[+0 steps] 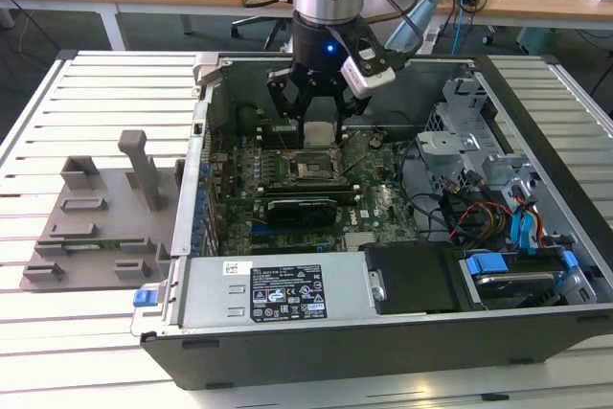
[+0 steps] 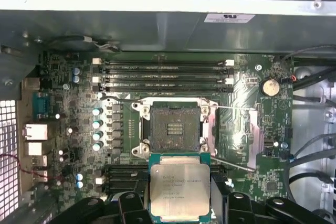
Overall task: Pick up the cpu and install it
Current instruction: 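Pick up the cpu and move it towards the insertion slot, then place the cpu into insertion slot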
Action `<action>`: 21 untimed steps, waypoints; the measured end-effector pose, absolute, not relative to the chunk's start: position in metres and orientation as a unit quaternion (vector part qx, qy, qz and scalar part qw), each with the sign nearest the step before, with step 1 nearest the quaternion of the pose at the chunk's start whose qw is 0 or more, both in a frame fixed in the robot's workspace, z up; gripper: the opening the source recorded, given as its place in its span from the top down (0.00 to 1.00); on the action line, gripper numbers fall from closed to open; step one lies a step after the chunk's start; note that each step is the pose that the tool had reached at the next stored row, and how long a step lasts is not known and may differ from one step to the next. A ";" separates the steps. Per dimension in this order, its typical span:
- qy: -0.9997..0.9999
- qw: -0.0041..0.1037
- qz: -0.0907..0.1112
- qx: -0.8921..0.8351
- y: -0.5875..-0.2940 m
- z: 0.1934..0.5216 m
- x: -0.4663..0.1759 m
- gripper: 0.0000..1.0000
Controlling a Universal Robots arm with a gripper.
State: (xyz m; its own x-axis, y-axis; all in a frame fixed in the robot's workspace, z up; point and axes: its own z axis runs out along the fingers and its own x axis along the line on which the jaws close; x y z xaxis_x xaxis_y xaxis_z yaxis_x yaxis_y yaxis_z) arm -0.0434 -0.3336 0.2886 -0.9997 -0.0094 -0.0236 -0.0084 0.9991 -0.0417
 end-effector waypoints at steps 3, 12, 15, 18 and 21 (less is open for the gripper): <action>1.000 0.012 -0.021 -0.004 -0.333 0.286 -0.042 0.45; 1.000 0.012 -0.021 -0.004 -0.333 0.286 -0.041 0.45; 1.000 0.012 -0.021 -0.004 -0.333 0.286 -0.041 0.45; 1.000 0.012 -0.021 -0.004 -0.333 0.286 -0.041 0.45; 1.000 0.012 -0.021 0.007 -0.333 0.286 -0.041 0.45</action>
